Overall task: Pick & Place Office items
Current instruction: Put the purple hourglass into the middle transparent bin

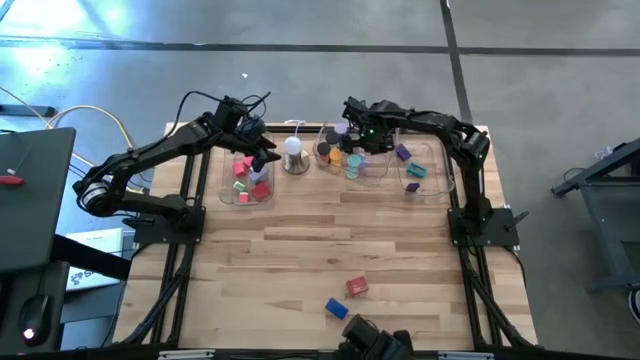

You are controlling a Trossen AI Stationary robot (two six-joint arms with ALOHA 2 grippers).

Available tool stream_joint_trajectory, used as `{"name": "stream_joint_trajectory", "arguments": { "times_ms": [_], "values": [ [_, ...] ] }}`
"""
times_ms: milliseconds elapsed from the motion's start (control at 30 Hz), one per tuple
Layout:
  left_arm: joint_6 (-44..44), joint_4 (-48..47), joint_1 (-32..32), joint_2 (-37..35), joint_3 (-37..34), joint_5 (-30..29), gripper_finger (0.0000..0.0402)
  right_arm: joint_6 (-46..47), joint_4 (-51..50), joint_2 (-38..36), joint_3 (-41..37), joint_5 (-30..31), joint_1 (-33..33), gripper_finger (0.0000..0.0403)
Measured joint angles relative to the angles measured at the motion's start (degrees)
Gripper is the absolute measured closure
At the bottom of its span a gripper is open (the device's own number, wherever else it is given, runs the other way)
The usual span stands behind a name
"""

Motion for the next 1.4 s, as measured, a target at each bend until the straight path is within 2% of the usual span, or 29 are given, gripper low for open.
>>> {"name": "stream_joint_trajectory", "arguments": {
  "times_ms": [167, 300, 500, 700, 1033, 1100, 1167, 1400],
  "values": [
    [0.0, -0.1, 0.0, 0.0, 0.0, 0.0, 0.0155, 0.1, 1.7, 0.8, -0.7, 0.5, -0.3, 0.0034],
    [0.0, -0.3, 0.0, 0.0, 0.0, 0.0, 0.0155, 0.4, 2.2, 3.7, -0.7, -2.9, -0.7, 0.0034],
    [0.1, -1.1, 0.0, 0.0, 0.0, 0.0, 0.0155, 0.4, 3.3, 5.6, -0.4, -4.0, -0.7, 0.0048],
    [0.2, -1.4, 0.0, 0.0, 0.0, -0.3, 0.0155, 0.5, 4.1, 5.7, -0.4, -3.1, -1.0, 0.0108],
    [0.7, -1.4, 0.0, 0.0, 0.0, -3.0, 0.0155, -1.4, 4.6, 5.8, -0.4, -2.2, -1.3, 0.0272],
    [0.7, -1.4, 0.0, 0.0, 0.0, -3.2, 0.0155, -2.8, 4.9, 5.8, -0.4, -2.0, -1.4, 0.0284],
    [0.7, -1.4, 0.0, 0.0, 0.0, -3.2, 0.0155, -3.7, 4.8, 5.8, -0.5, -1.5, -1.4, 0.0315],
    [0.7, -1.4, 0.0, 0.0, 0.0, -3.2, 0.0155, -4.7, 4.7, 5.7, -0.4, -0.7, -1.4, 0.0316]
  ]
}}
